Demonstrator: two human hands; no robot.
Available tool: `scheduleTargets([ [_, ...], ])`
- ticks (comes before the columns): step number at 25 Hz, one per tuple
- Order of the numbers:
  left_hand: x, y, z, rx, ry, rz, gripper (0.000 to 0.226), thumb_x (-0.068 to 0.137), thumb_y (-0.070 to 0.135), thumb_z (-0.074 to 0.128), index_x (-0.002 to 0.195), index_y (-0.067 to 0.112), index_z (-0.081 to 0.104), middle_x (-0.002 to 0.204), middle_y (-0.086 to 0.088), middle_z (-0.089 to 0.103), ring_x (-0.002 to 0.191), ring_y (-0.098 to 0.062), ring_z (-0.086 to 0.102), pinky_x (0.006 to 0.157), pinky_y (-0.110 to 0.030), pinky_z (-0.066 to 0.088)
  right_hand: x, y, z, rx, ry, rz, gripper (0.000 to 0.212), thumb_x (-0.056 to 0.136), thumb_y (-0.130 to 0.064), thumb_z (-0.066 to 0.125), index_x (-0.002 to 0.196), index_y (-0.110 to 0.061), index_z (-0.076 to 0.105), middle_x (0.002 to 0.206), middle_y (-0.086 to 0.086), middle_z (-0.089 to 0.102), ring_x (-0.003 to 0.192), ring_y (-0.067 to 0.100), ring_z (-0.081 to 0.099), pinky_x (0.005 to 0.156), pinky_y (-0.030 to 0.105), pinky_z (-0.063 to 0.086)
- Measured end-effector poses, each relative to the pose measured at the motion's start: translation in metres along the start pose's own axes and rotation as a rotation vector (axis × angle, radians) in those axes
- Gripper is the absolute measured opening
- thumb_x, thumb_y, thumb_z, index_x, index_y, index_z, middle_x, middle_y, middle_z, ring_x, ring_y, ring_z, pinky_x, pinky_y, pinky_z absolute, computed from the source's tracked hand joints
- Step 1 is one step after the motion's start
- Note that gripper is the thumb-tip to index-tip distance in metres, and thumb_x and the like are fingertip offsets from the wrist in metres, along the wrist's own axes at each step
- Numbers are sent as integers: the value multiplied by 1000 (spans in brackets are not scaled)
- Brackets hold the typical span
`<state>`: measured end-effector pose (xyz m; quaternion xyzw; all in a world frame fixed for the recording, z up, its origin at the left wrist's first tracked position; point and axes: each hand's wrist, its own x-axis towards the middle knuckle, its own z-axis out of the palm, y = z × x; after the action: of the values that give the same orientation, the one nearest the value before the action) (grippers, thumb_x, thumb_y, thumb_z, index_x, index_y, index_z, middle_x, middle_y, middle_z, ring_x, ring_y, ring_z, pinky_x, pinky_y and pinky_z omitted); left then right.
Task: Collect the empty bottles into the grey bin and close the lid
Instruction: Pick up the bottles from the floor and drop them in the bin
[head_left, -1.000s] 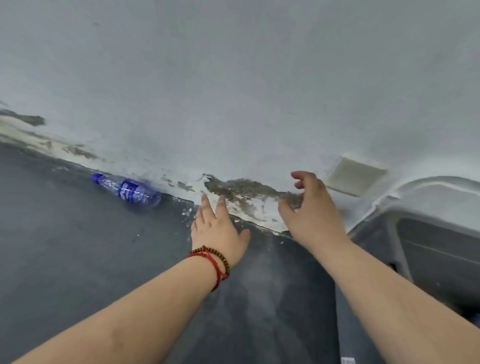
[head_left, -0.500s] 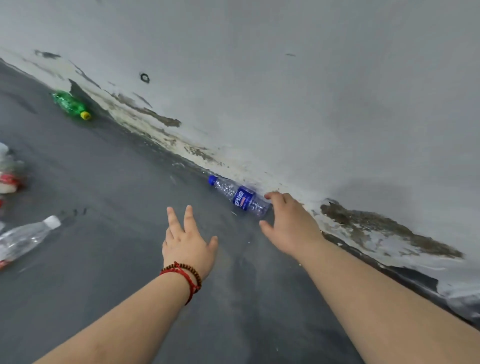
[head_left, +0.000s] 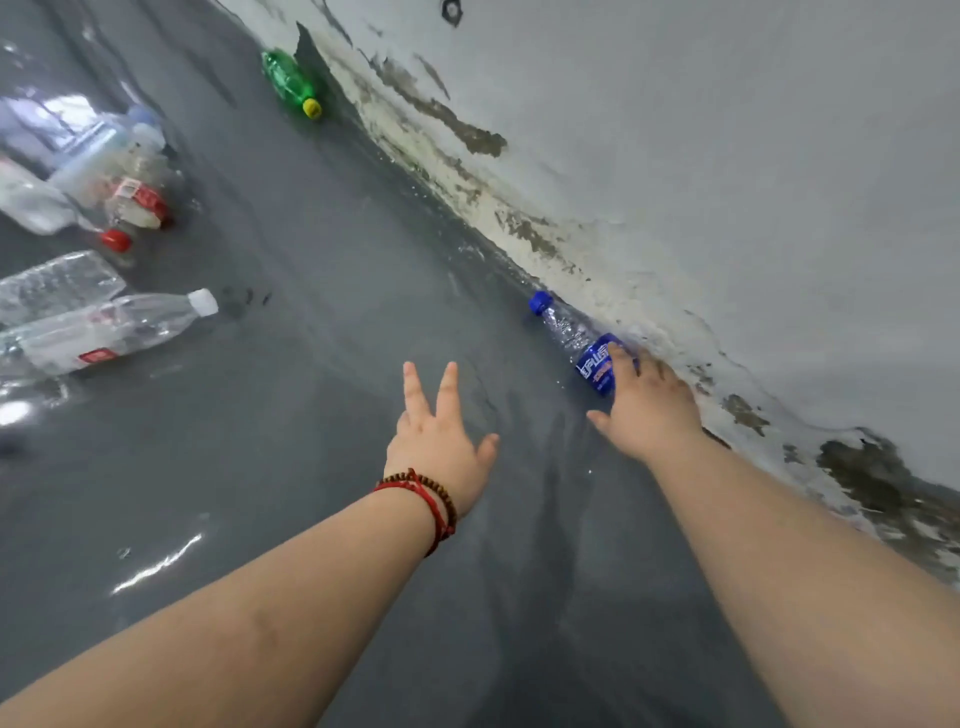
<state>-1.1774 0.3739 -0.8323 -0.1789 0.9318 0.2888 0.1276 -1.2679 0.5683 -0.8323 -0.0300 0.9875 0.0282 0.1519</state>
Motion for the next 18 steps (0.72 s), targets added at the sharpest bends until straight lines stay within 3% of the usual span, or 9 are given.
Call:
scheduleTargets([
  [3,-20,-18,14,-3,-51,-43,82,89,47,48,147,35,-9,153,-4,-28,136,-29,29,105,-37,33,18,4,15,25,-29,96,96,82,-52,60,149,-11,4,152,20,23,138,36,27,111,46,23],
  [7,-17,-37,10,52,-46,-72,82,90,48,47,147,34,-10,153,-2,-29,137,-28,29,106,-37,33,32,-3,23,110,7,230,89,73,-51,71,138,-4,32,137,19,39,124,36,40,98,42,38],
  [9,-13,-43,2,69,-14,-96,82,90,47,48,147,33,-9,153,-4,-28,137,-29,29,107,-37,32,30,-21,29,274,-47,254,84,71,-43,76,131,-3,32,132,19,42,118,37,47,90,39,44],
  [11,-19,-55,-11,77,0,-171,83,89,46,49,148,32,-8,154,-5,-27,137,-30,28,108,-36,30,22,-64,32,345,-83,61,82,76,-41,71,135,-8,24,127,17,49,111,35,55,80,37,45],
  [14,-35,-79,-46,95,47,-346,83,89,45,50,148,31,-7,154,-6,-27,137,-30,28,108,-37,30,-11,-152,30,283,-248,-271,90,86,-49,56,148,-32,-7,126,14,47,105,32,57,69,34,40],
  [18,-67,-113,-108,169,121,-499,84,89,46,49,147,32,-9,153,-4,-29,138,-29,27,103,-38,36,-74,-193,51,238,-444,-311,91,89,-48,51,142,-41,-22,127,14,44,101,27,58,73,35,47],
])
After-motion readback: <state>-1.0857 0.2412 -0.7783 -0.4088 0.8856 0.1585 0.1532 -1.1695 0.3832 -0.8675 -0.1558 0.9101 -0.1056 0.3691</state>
